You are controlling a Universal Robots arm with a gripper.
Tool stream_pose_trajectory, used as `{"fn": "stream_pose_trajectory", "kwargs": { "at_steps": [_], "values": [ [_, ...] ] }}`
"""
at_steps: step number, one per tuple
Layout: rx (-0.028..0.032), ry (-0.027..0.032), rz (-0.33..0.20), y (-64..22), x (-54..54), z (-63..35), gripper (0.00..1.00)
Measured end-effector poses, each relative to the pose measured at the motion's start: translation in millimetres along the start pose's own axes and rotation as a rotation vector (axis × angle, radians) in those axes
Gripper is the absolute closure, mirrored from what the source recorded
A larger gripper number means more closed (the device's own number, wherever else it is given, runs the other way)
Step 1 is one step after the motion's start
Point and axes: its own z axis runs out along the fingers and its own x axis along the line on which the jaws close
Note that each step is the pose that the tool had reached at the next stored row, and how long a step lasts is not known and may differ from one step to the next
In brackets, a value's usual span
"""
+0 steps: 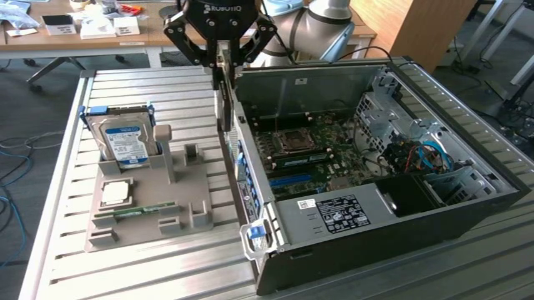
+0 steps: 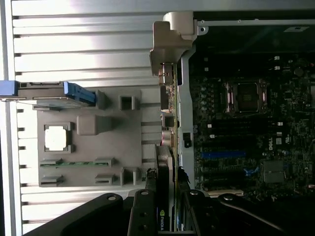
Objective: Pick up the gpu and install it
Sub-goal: 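Pick up the gpu and move the gpu toward the slot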
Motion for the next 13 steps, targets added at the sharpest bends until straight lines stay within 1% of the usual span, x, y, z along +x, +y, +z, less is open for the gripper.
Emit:
{"fn": "stream_pose_trajectory", "kwargs": {
  "at_steps": [13],
  "values": [
    [-0.0011,0.0003,-0.003,2.4,-34.3,0.9,0.73]
  ]
}}
